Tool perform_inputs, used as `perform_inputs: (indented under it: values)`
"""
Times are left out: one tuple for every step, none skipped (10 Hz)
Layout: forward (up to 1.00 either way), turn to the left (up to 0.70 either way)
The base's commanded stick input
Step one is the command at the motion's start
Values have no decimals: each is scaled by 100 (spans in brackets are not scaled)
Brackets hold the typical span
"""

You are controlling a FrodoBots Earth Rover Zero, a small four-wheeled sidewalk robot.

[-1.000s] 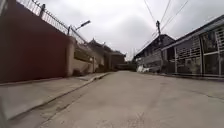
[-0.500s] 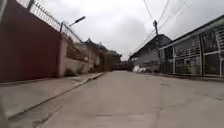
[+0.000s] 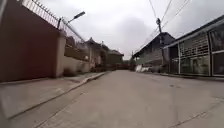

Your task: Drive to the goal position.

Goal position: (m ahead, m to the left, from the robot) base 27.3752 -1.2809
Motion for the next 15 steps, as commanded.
perform_inputs:
  values:
    - [85, 0]
    - [85, 0]
    - [85, 0]
    - [85, 0]
    - [85, 0]
    - [85, 0]
    - [85, 0]
    - [85, 0]
    - [85, 0]
    - [85, 0]
    - [85, 0]
    - [85, 0]
    - [85, -32]
    - [85, -28]
    - [85, 0]
